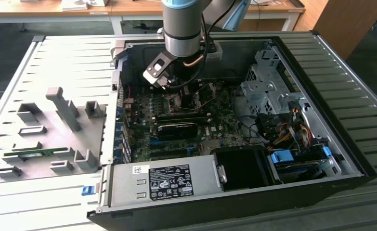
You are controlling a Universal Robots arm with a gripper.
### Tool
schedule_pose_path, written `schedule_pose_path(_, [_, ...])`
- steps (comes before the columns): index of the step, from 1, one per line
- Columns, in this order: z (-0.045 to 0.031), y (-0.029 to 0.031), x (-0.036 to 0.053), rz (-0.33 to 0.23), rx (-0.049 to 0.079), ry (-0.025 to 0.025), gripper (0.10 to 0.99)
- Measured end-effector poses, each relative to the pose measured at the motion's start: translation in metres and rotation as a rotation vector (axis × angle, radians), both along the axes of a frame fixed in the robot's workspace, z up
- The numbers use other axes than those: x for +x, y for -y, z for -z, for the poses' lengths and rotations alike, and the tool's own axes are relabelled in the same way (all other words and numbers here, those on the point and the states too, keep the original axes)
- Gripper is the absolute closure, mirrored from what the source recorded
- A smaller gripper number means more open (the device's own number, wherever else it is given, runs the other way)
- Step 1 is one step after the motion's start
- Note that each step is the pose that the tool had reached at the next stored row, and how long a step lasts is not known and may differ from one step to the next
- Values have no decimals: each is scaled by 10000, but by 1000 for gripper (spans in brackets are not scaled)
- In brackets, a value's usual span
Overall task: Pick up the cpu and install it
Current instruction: 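Place the cpu into insertion slot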
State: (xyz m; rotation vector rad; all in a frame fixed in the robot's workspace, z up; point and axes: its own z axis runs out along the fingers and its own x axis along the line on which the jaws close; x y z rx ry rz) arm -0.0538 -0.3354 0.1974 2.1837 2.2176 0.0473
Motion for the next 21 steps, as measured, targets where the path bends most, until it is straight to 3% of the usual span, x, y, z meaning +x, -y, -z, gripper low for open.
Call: schedule_pose_path(21, [27,-3,2,-1,16,12,549])
